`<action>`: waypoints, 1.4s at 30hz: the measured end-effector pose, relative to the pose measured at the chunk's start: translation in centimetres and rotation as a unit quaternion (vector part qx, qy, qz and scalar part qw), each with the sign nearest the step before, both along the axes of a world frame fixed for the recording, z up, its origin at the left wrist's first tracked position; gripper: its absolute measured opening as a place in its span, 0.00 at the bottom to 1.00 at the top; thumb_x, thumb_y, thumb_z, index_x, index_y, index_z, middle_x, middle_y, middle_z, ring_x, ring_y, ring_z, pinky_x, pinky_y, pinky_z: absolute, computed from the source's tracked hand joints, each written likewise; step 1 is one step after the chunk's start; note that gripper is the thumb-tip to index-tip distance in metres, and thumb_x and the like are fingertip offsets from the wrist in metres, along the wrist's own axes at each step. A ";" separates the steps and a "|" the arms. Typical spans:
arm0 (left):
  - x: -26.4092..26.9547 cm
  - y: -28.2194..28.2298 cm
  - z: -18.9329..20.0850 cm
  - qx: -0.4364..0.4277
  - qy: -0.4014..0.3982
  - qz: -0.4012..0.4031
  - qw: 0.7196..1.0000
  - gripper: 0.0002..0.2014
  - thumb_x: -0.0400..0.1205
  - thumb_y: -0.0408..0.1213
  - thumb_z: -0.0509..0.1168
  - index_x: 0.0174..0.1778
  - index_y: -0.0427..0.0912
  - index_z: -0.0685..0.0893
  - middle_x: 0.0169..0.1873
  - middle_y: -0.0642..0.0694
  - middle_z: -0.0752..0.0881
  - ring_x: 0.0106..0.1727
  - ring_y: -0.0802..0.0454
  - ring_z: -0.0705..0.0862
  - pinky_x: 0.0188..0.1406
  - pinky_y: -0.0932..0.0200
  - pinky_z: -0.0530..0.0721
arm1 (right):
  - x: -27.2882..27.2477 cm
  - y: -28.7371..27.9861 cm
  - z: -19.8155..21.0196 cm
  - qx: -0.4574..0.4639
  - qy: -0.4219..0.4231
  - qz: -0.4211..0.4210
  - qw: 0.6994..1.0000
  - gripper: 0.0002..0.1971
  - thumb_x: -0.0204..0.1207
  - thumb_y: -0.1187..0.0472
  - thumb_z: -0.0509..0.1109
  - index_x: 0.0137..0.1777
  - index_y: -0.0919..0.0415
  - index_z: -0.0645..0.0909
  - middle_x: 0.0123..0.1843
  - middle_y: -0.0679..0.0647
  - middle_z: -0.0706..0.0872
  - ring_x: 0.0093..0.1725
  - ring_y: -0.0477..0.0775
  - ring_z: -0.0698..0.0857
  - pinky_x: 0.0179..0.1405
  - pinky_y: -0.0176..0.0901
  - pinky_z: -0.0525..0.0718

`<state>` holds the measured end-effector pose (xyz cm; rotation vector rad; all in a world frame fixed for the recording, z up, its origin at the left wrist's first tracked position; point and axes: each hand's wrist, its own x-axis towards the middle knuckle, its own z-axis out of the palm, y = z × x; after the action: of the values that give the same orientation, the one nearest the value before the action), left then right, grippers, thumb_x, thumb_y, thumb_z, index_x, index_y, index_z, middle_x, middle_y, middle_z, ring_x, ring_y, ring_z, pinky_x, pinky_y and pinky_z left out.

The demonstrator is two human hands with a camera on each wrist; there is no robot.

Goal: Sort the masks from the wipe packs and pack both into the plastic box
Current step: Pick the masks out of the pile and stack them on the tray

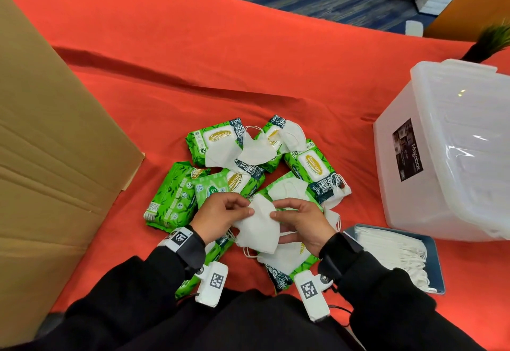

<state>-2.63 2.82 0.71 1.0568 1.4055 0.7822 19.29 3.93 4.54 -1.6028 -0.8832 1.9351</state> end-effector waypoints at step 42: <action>1.7 0.0 -1.1 -0.063 0.128 -0.163 0.976 0.10 0.71 0.33 0.82 0.44 0.37 0.89 0.28 0.40 0.91 0.30 0.50 0.89 0.35 0.62 0.84 | 5.8 -3.3 -5.3 -0.069 -0.062 -0.121 0.988 0.12 0.73 0.71 0.81 0.55 0.70 0.87 0.40 0.62 0.91 0.34 0.56 0.89 0.31 0.53 0.92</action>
<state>-0.94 2.79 -0.42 1.2804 1.4250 0.3223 25.07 0.66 -0.72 -1.8348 -0.5790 1.7749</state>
